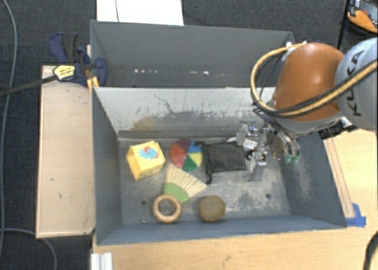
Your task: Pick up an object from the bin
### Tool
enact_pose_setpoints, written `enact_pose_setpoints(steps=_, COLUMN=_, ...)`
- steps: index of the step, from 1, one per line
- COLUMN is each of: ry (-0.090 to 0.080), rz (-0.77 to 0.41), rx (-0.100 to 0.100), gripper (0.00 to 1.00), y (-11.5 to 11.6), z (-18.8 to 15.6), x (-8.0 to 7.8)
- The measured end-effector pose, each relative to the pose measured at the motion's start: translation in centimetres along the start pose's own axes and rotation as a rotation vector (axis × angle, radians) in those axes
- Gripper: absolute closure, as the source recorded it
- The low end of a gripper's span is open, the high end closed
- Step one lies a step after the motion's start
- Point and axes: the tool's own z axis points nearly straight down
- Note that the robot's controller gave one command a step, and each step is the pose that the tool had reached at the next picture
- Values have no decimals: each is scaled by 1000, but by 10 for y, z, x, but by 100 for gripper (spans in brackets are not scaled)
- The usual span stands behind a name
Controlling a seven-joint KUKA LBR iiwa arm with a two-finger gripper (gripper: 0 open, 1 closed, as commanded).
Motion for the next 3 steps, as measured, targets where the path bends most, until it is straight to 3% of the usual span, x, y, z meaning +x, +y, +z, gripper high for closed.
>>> enact_pose_setpoints(steps=1, ry=-8, rz=0, rx=0, gripper=0, y=0, z=-5, x=-1)
enact_pose_setpoints(steps=3, ry=-12, rz=22, rx=-2, gripper=0, y=-4, z=118, x=-46)
